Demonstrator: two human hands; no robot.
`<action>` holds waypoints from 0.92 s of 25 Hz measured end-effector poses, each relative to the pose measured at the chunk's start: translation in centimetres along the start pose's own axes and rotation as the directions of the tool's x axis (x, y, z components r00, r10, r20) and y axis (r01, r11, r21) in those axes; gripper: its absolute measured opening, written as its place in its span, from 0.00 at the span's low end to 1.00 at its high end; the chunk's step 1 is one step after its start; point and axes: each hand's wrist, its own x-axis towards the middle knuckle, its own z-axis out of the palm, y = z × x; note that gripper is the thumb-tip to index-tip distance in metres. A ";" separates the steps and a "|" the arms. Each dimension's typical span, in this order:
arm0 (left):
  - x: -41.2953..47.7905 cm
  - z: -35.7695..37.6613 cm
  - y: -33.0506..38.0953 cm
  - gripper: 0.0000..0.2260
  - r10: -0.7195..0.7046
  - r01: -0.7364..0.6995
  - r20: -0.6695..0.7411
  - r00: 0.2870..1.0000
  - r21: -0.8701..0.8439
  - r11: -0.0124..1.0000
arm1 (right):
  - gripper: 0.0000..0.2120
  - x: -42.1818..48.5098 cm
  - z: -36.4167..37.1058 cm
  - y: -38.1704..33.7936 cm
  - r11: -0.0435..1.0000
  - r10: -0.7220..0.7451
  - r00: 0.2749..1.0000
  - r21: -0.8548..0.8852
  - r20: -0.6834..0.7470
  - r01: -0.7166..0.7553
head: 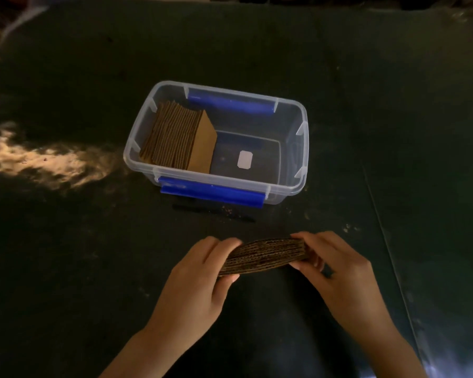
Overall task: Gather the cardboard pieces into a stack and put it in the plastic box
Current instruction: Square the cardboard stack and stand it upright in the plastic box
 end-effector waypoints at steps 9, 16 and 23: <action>10.0 -5.7 5.6 0.15 -0.003 -0.016 -0.438 0.899 -0.039 0.999 | 0.14 16.5 -12.4 -4.7 0.869 -0.391 0.902 -0.251 0.180 0.427; 15.9 -2.3 4.6 0.17 -0.186 0.223 -0.346 0.919 0.069 0.972 | 0.12 25.3 -7.4 -0.5 0.849 -0.228 0.846 -0.327 0.482 0.415; 18.2 -0.4 5.1 0.29 -0.333 0.297 0.119 0.936 0.245 0.923 | 0.12 24.2 -4.9 0.2 0.664 -0.215 0.799 -0.515 0.562 0.542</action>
